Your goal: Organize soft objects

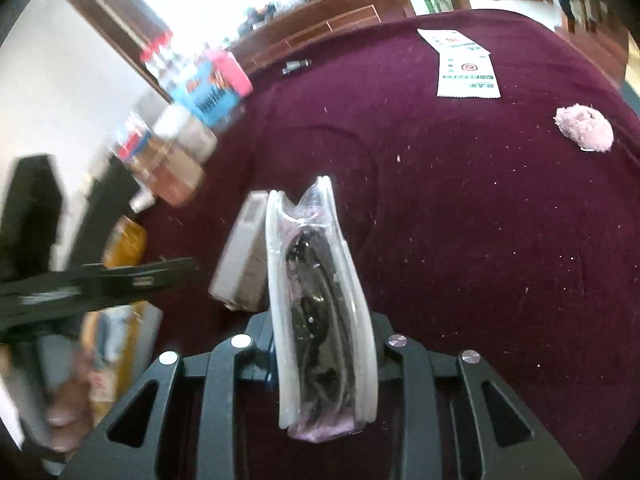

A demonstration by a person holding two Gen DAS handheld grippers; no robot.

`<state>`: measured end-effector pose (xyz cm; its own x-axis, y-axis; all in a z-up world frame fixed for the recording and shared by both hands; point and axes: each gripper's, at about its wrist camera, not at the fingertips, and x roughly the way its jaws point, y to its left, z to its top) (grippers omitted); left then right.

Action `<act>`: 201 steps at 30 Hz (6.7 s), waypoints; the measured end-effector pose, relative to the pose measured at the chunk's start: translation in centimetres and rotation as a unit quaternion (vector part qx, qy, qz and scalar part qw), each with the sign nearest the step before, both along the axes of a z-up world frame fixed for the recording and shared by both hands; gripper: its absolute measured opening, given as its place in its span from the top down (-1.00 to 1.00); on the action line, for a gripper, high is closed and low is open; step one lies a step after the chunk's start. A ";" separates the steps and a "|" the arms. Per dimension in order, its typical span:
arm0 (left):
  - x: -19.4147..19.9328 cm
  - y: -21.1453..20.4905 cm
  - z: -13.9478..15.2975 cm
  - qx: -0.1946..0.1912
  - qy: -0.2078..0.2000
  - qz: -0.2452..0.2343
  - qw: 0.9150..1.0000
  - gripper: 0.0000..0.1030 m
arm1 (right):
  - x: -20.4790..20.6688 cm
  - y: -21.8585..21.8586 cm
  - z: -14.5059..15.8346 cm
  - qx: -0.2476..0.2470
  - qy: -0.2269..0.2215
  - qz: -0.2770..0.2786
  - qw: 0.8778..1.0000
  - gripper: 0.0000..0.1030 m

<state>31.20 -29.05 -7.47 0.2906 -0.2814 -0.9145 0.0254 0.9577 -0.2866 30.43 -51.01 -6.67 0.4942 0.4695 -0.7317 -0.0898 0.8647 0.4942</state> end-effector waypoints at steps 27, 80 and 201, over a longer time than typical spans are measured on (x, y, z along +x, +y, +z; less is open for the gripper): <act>-0.2 -3.5 -2.8 0.077 -0.018 -0.056 0.995 0.47 | 0.2 -2.1 -1.6 0.068 0.044 -0.076 0.994 0.44; -19.3 30.4 4.7 -0.025 -0.100 0.079 0.991 0.47 | -18.5 31.8 4.3 -0.187 -0.112 0.032 0.975 0.42; -34.0 24.8 5.1 0.199 -0.194 0.100 0.955 -0.81 | -24.6 27.9 5.1 -0.129 -0.090 0.041 0.987 -0.45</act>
<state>-2.79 -4.22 -2.33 0.6413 0.1637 -0.7496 -0.1400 0.9855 0.0954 5.81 -23.13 -1.57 0.5957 0.3232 -0.7353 -0.2309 0.9457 0.2287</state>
